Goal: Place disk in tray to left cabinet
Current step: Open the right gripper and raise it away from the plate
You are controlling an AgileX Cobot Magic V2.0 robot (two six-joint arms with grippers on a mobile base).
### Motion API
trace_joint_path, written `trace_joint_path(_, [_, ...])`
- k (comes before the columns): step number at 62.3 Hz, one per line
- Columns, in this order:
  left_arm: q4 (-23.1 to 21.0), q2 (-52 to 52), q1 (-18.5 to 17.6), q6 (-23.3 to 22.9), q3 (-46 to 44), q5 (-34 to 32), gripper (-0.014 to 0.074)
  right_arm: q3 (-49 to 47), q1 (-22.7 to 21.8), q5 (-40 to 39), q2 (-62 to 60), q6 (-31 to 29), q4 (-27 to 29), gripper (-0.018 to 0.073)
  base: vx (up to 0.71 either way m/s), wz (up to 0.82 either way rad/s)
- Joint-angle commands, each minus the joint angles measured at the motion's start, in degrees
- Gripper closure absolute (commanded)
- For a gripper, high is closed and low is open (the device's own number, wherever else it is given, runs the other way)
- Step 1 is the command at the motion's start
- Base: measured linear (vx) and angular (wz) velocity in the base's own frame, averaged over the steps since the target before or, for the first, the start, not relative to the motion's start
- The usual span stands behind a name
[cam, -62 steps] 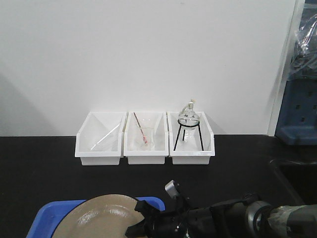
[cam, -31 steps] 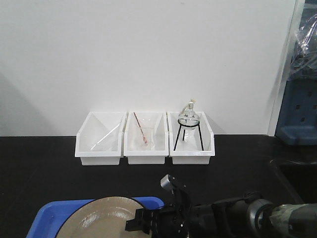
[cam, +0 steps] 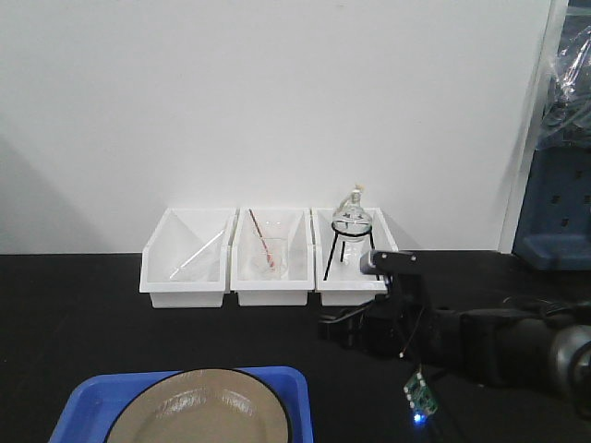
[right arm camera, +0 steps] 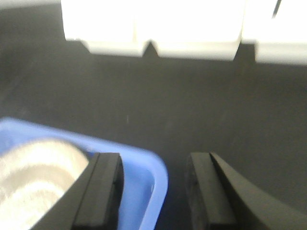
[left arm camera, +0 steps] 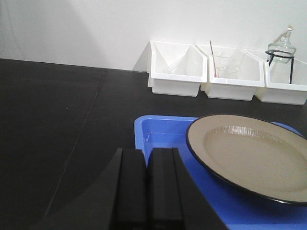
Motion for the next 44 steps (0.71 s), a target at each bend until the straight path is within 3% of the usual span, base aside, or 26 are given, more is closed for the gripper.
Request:
trace_joint_path(1, [-0.11,-0.90,0.01,-0.42,1.10,-4.71,0.0603,-1.60,-0.37,0.38,-7.73,-0.30,-3.71,0.0202,0.00,0.00])
trace_joint_path(10, [-0.11,-0.90,0.01,-0.42,1.10,-4.71,0.0603,-1.60,-0.21,0.12,-14.87,5.18,-16.11,0.0227,0.00,0.00])
trace_joint_path(21, [0.02,-0.90,0.01,-0.43,1.10,-5.08,0.0603,-1.60,-0.21,0.12,-21.00,20.44,-31.53,0.0237,0.00,0.00])
trace_joint_path(33, [0.02,-0.90,0.01,-0.43,0.98,-10.76,0.0603,-1.60,-0.21,3.45,-23.53,39.14,-48.66,0.0237,0.00,0.00])
trace_joint_path(39, [-1.25,-0.90,0.01,-0.93,0.12,-18.14,0.0603,-1.60,-0.21,4.89,-23.75,43.85,-54.80,0.0237,0.00,0.00])
trace_joint_path(44, [-4.63,-0.90,0.01,-3.46,-2.12,-18.48,0.0603,-1.60,-0.21,5.52,-23.75,46.85,-58.31,0.0237,0.00,0.00])
